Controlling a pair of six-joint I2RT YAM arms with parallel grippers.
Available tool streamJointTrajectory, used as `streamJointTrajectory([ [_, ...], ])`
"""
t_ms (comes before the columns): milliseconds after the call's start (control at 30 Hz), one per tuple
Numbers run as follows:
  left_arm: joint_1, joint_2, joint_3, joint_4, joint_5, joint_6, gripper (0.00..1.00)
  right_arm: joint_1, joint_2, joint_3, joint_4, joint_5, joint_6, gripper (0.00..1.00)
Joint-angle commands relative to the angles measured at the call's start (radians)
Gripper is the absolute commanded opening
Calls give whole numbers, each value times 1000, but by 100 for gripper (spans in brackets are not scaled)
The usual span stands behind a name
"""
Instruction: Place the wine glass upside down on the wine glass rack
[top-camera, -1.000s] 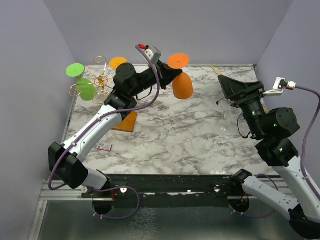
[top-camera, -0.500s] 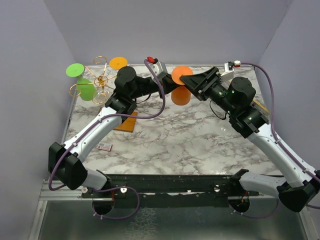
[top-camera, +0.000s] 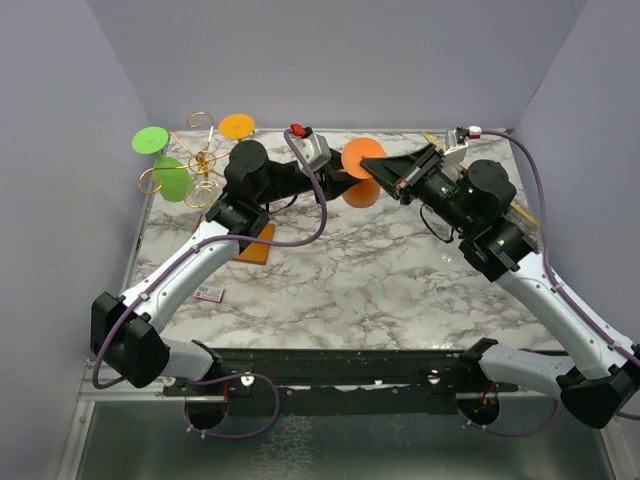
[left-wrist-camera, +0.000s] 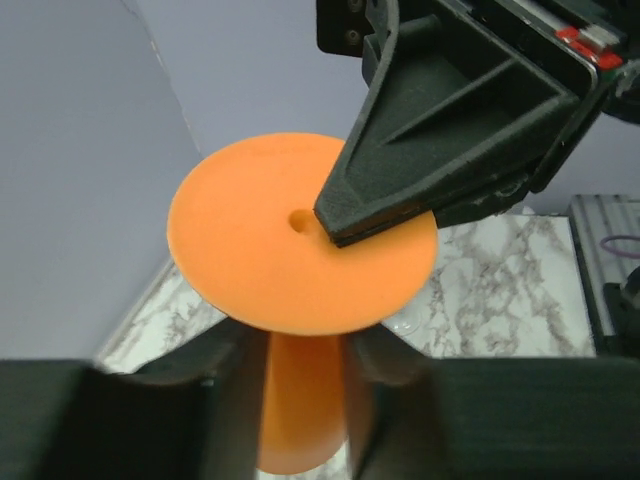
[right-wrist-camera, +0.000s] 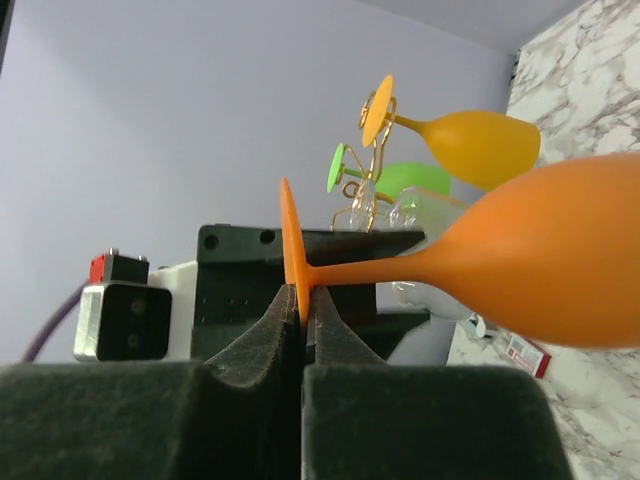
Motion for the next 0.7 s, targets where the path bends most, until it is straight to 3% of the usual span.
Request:
streamJointTrajectory([
  [0, -6, -62, -54, 2, -10, -22, 54, -3, -17, 15, 30, -8, 28, 1],
  [667, -6, -23, -68, 0, 14, -15, 90, -3, -44, 11, 38, -122, 158, 1],
])
